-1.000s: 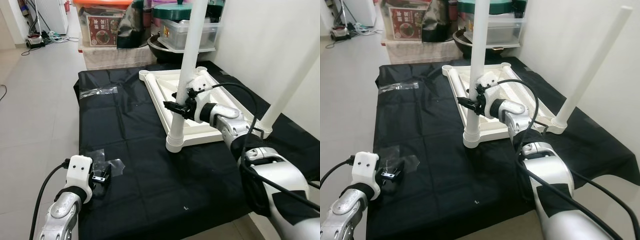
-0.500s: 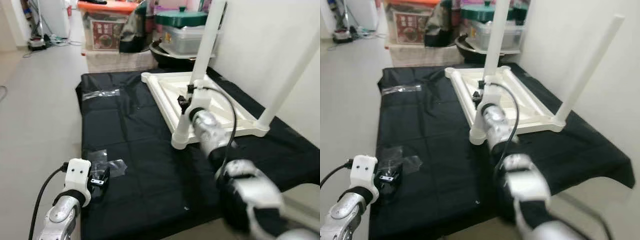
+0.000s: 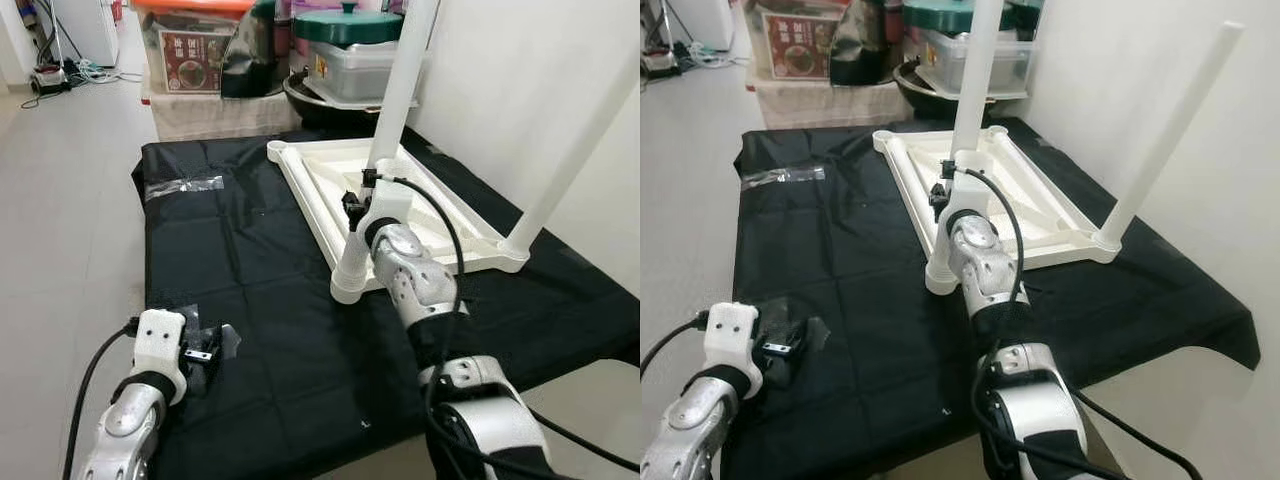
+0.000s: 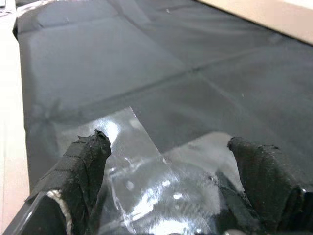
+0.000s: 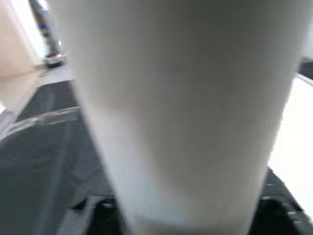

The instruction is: Building children table

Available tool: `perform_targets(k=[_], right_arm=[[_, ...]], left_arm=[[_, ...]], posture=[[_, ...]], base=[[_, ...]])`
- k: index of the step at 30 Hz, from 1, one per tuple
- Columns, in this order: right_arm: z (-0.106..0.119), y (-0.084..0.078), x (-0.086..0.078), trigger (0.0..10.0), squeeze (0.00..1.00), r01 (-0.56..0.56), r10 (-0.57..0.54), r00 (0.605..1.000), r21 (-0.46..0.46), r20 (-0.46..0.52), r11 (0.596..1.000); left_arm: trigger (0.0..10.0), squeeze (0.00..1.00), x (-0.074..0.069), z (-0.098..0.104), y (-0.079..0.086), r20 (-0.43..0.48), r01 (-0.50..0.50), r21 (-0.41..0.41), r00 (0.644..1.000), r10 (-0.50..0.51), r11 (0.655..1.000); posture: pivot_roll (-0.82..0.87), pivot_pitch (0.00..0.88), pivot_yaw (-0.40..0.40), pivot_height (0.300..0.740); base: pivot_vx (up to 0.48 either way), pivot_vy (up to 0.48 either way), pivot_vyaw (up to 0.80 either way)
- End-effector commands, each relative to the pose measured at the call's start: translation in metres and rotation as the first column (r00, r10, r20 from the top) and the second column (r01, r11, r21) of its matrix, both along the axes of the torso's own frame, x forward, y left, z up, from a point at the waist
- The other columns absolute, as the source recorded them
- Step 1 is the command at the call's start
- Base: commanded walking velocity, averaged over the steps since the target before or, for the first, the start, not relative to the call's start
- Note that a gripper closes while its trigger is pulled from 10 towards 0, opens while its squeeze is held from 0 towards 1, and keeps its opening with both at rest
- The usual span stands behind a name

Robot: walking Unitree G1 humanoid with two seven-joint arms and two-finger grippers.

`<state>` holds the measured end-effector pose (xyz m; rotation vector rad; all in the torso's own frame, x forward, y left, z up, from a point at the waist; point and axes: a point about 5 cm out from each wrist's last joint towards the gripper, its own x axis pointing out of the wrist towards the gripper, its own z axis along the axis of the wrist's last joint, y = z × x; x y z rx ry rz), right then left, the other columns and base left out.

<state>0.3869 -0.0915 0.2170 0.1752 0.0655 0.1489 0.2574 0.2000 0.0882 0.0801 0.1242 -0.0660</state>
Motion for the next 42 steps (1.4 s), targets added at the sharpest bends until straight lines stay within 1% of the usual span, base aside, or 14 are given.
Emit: perform_targets(k=[1, 2, 6, 7, 8, 9, 13, 16, 19, 32, 33, 34, 39, 42], right_arm=[[0.008, -0.011, 0.002, 10.0, 1.0, -0.01, 0.01, 1.0, -0.012, 0.014, 1.0], [0.015, -0.017, 0.005, 10.0, 0.0, -0.015, 0.016, 0.999, -0.038, 0.036, 0.999], [0.028, -0.025, 0.008, 10.0, 0.0, -0.033, 0.038, 0.996, -0.056, 0.079, 0.998], [0.049, -0.027, 0.005, 10.0, 0.0, -0.208, 0.215, 0.958, -0.057, 0.19, 0.976], [0.049, -0.027, 0.005, 10.0, 0.0, -0.208, 0.215, 0.958, -0.057, 0.19, 0.976], [0.059, -0.027, 0.0, 10.0, 0.0, -0.331, 0.346, 0.904, -0.099, 0.251, 0.938], [0.052, -0.029, -0.004, 10.0, 0.0, -0.459, 0.513, 0.823, -0.246, 0.245, 0.854], [0.048, -0.03, -0.005, 10.0, 0.0, -0.504, 0.566, 0.791, -0.277, 0.233, 0.818], [0.032, -0.03, -0.001, 10.0, 0.0, -0.608, 0.669, 0.726, -0.305, 0.16, 0.733], [0.012, -0.027, 0.012, 9.7, 0.0, -0.687, 0.723, 0.691, -0.329, -0.019, 0.648], [0.011, -0.026, 0.013, 3.1, 0.0, -0.696, 0.729, 0.684, -0.322, -0.028, 0.641], [0.011, -0.026, 0.012, 0.0, 0.0, -0.71, 0.741, 0.67, -0.315, -0.029, 0.63], [0.005, -0.03, 0.011, 0.0, 0.0, -0.733, 0.761, 0.648, -0.311, -0.045, 0.606], [0.004, -0.033, 0.013, 0.0, 0.0, -0.693, 0.723, 0.691, -0.31, -0.029, 0.65]], left_arm=[[10.0, 0.0, -0.001, -0.004, -0.001, -0.012, 0.009, 0.0, 1.0, -0.009, 1.0], [10.0, 0.0, 0.0, -0.003, 0.0, -0.012, 0.009, 0.001, 1.0, -0.009, 1.0], [10.0, 0.0, 0.001, -0.003, 0.001, -0.01, 0.011, 0.004, 1.0, -0.011, 1.0], [10.0, 0.0, 0.001, -0.003, 0.002, -0.01, 0.01, 0.006, 1.0, -0.01, 1.0], [10.0, 0.0, 0.001, -0.003, 0.002, -0.01, 0.01, 0.006, 1.0, -0.01, 1.0], [10.0, 0.0, 0.001, -0.004, 0.002, -0.011, 0.009, 0.006, 1.0, -0.009, 1.0], [10.0, 0.0, 0.001, -0.006, -0.001, -0.015, 0.016, 0.002, 1.0, -0.016, 1.0], [10.0, 0.0, 0.002, -0.007, -0.002, -0.016, 0.017, 0.002, 1.0, -0.017, 1.0], [10.0, 0.0, 0.005, -0.005, 0.001, -0.008, 0.005, 0.002, 1.0, -0.005, 1.0], [10.0, 0.0, 0.006, -0.004, 0.004, -0.003, 0.0, 0.011, 1.0, 0.001, 1.0], [10.0, 0.0, 0.006, -0.005, 0.004, -0.003, -0.003, 0.009, 1.0, 0.003, 1.0], [10.0, 0.0, 0.005, -0.005, 0.003, -0.002, -0.007, 0.006, 1.0, 0.007, 1.0], [10.0, 0.0, 0.002, -0.007, 0.002, -0.005, -0.012, 0.002, 1.0, 0.012, 1.0], [10.0, 0.0, 0.001, -0.008, 0.001, -0.007, -0.012, 0.001, 1.0, 0.012, 1.0]], posture=[[0.06, 0.0, -0.095, 0.74], [0.06, 0.0, -0.095, 0.74], [0.06, 0.0, -0.095, 0.74], [0.05, 0.0, -0.094, 0.74], [0.05, 0.0, -0.094, 0.74], [0.04, 0.0, -0.091, 0.74], [0.04, 0.0, -0.092, 0.74], [0.04, 0.0, -0.092, 0.74], [0.05, 0.0, -0.098, 0.74], [0.08, 0.0, -0.118, 0.74], [0.08, 0.0, -0.125, 0.74], [0.09, 0.0, -0.135, 0.74], [0.1, 0.0, -0.139, 0.74], [0.09, 0.0, -0.138, 0.74]], base=[[0.0, 0.0, 0.0], [0.0, 0.0, 0.0], [0.0, 0.0, 0.0], [0.0, 0.0, 0.0], [0.0, 0.0, 0.0], [0.0, 0.0, 0.0], [0.0, 0.0, 0.0], [0.0, 0.0, 0.0], [0.0, 0.0, 0.0], [0.0, 0.0, 0.0], [0.0, 0.0, 0.0], [0.0, 0.0, 0.0], [0.0, 0.0, 0.0], [0.0, 0.0, 0.0]])
